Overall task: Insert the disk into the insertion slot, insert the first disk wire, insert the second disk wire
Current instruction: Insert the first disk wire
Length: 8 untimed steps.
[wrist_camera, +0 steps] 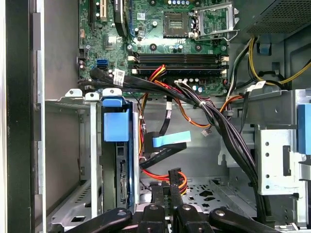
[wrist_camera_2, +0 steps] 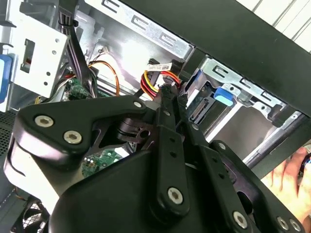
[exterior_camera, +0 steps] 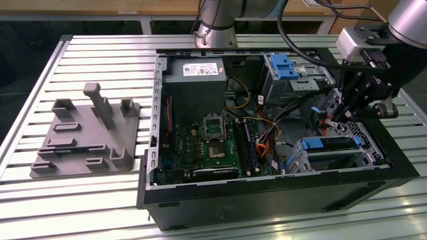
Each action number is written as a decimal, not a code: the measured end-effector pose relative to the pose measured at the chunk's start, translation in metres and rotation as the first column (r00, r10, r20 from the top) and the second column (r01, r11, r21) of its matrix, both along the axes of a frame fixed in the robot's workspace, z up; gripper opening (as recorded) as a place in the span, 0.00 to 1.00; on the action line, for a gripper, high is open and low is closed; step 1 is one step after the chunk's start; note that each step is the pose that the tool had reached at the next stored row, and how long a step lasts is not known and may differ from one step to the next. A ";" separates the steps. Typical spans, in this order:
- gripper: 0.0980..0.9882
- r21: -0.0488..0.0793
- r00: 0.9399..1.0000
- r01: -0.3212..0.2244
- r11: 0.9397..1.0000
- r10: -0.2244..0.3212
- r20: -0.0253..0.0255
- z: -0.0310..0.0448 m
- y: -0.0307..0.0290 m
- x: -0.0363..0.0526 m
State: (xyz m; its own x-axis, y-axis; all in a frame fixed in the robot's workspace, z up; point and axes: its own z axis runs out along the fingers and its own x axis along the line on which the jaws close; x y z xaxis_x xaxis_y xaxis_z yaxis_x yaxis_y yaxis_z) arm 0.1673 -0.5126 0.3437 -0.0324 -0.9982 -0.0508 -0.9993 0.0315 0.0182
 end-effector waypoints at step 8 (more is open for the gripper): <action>0.07 0.002 1.000 0.000 1.000 0.000 0.000 0.0000 -0.0007 0.0000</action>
State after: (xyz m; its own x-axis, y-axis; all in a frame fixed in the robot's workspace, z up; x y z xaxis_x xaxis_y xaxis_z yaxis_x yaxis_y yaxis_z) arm 0.1673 -0.5134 0.3437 -0.0324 -0.9981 -0.0526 -0.9993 0.0315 0.0183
